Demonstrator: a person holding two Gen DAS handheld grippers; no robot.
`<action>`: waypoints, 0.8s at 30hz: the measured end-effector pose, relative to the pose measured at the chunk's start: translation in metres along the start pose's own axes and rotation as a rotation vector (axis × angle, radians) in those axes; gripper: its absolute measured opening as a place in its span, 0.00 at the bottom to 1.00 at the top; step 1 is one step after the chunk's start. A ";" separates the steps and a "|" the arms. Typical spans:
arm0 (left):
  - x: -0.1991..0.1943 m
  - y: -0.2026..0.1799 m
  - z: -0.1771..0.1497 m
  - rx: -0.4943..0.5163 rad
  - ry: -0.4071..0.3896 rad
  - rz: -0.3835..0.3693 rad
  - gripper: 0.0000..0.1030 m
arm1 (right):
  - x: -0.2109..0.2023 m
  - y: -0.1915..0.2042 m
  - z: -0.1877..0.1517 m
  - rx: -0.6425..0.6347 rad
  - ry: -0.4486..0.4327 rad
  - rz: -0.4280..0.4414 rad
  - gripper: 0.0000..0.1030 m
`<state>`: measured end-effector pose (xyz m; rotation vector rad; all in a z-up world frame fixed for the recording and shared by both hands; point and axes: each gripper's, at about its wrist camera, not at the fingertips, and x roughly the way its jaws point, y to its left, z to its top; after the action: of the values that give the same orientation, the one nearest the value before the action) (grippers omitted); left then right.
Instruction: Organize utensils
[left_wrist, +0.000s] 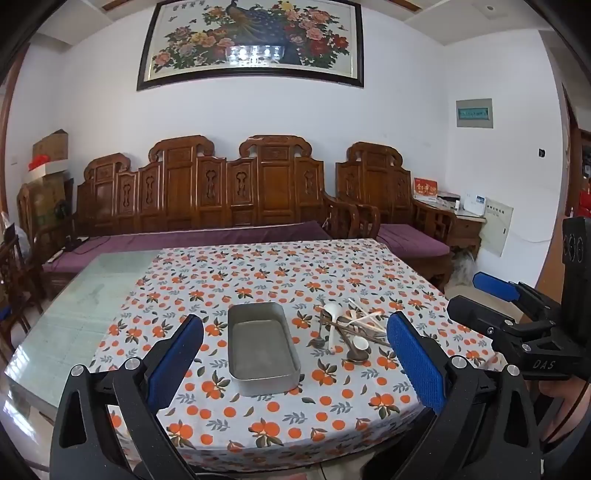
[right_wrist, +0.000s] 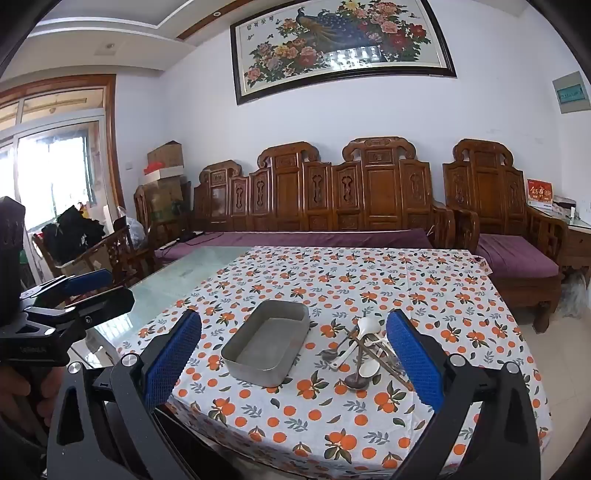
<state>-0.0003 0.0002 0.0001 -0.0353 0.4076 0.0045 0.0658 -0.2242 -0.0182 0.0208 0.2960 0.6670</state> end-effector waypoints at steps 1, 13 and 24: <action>0.000 0.000 0.000 0.002 0.003 0.001 0.94 | 0.000 0.000 0.000 0.001 -0.003 0.001 0.97; 0.005 0.000 0.000 0.003 0.005 0.002 0.94 | 0.000 0.000 0.000 0.005 -0.002 0.003 0.97; 0.001 -0.006 0.001 0.002 -0.004 0.001 0.94 | -0.001 -0.001 -0.001 0.005 -0.001 0.003 0.97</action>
<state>0.0006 -0.0060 0.0009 -0.0330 0.4036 0.0047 0.0654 -0.2251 -0.0189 0.0268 0.2969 0.6696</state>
